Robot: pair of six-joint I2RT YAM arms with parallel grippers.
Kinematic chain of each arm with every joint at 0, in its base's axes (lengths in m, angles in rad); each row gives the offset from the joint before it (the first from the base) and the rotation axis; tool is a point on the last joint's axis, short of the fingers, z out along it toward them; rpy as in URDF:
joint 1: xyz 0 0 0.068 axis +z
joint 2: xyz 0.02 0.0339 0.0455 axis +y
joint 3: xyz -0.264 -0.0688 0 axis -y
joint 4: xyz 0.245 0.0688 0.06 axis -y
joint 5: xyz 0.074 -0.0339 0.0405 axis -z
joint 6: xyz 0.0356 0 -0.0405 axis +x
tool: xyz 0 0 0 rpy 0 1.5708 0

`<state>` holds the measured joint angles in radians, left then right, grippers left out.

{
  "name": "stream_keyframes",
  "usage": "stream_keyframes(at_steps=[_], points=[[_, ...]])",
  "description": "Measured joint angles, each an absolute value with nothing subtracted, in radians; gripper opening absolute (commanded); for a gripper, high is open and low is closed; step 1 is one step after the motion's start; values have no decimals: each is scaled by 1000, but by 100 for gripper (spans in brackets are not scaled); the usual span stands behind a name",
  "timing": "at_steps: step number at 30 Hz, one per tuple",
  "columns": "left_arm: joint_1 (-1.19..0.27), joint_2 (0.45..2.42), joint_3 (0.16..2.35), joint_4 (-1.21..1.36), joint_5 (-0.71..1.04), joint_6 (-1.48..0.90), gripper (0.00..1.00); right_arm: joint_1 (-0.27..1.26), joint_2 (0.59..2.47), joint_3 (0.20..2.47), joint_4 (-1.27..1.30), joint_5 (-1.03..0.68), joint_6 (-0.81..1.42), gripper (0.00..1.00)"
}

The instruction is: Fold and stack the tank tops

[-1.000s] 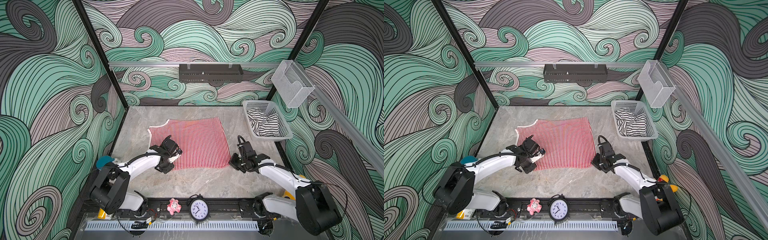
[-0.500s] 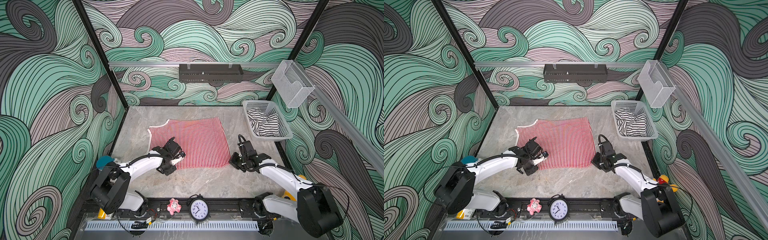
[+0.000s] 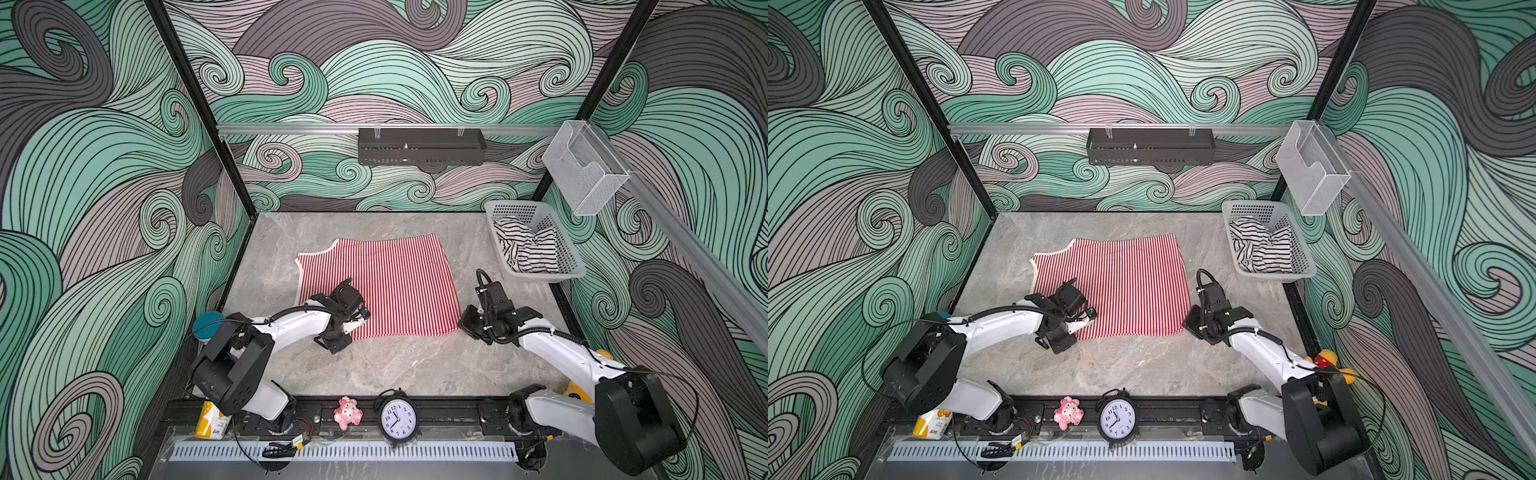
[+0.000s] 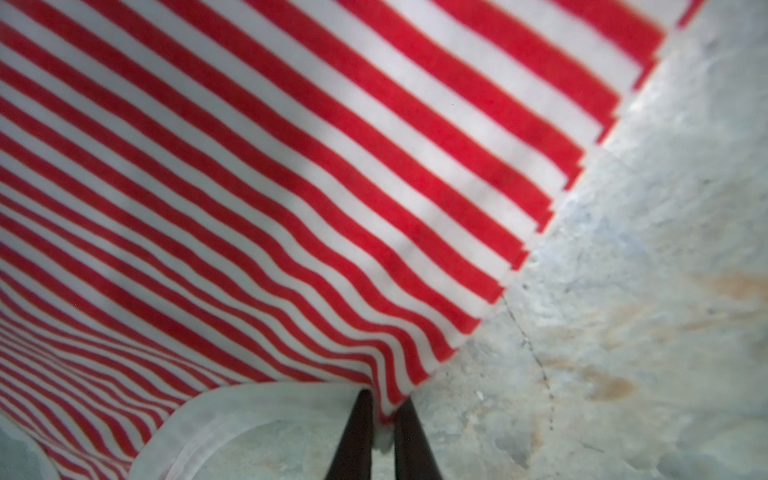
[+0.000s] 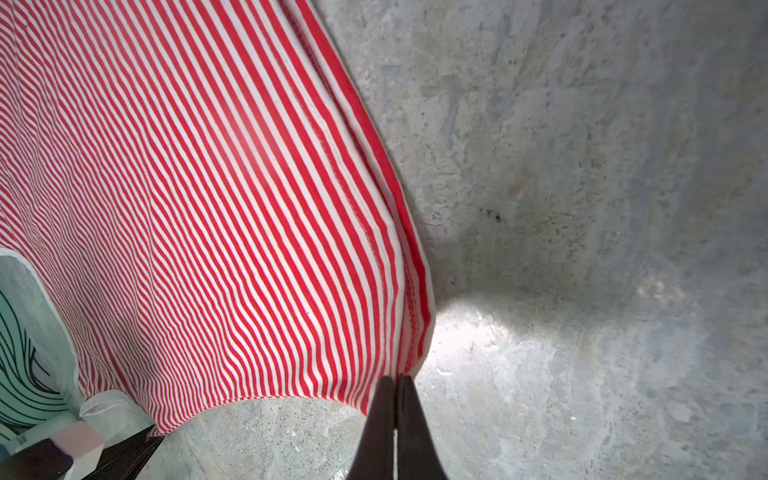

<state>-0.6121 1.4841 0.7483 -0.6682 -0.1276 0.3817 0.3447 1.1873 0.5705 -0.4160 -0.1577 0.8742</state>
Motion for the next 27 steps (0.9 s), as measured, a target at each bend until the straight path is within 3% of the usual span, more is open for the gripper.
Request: stream_keyframes(at_steps=[14,27], points=[[-640,1349,799,-815,-20,402,1,326,987,607,-542,-135,875,0],[-576,1443,926,-780,-172,462,0,229,1272,847,-515,-176,808,0]])
